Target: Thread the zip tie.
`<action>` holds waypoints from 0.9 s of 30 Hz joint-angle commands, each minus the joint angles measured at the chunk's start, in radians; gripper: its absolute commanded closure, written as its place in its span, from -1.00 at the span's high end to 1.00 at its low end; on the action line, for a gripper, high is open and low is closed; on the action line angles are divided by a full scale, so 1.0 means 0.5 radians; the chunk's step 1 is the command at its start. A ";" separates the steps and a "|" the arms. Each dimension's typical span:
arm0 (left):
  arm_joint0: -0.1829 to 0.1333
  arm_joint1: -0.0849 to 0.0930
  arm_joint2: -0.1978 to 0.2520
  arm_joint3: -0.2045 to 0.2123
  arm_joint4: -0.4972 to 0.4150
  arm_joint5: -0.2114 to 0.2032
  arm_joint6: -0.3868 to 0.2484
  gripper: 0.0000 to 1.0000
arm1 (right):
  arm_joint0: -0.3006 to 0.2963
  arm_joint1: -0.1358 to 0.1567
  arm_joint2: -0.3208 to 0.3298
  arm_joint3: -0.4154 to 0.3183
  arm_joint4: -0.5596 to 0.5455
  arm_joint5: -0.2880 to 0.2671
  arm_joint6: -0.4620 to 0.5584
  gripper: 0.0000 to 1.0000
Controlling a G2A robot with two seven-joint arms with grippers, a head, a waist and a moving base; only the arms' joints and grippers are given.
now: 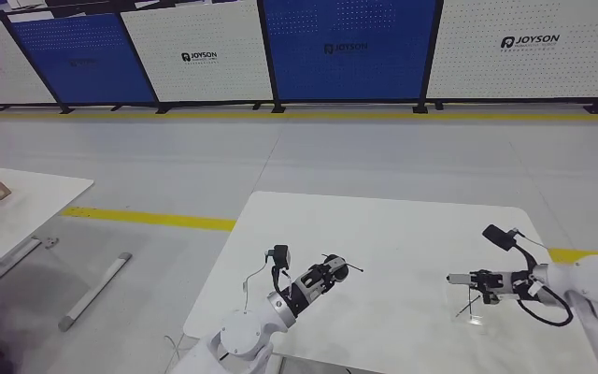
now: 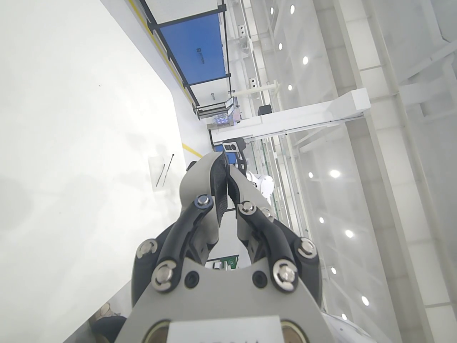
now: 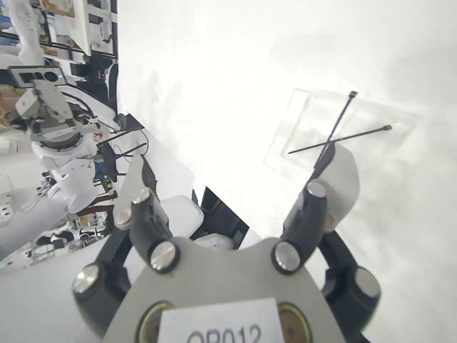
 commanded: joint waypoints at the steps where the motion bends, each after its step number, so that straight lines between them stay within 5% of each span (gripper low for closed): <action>1: 0.000 0.000 0.000 0.000 0.000 0.000 0.000 -1.00 | 0.013 0.004 -0.021 -0.009 -0.116 0.083 -0.037 1.00; 11: 0.000 0.000 0.000 0.000 0.000 0.000 0.000 -1.00 | -0.003 0.003 -0.050 -0.010 -0.159 0.099 -0.078 1.00; 20: 0.000 0.000 0.000 0.000 0.000 0.000 0.000 -1.00 | 0.098 -0.013 -0.172 0.045 -0.296 0.210 -0.073 1.00; 21: 0.000 0.000 0.000 0.000 0.000 0.000 0.000 -1.00 | 0.102 -0.013 -0.176 0.050 -0.294 0.210 -0.074 0.78; 22: 0.000 0.000 0.000 0.000 0.000 0.000 0.000 -1.00 | 0.105 -0.014 -0.178 0.056 -0.292 0.212 -0.076 0.22; 27: 0.000 0.000 0.000 0.000 0.000 0.000 0.000 -1.00 | 0.119 -0.016 -0.198 0.089 -0.310 0.262 -0.079 -0.06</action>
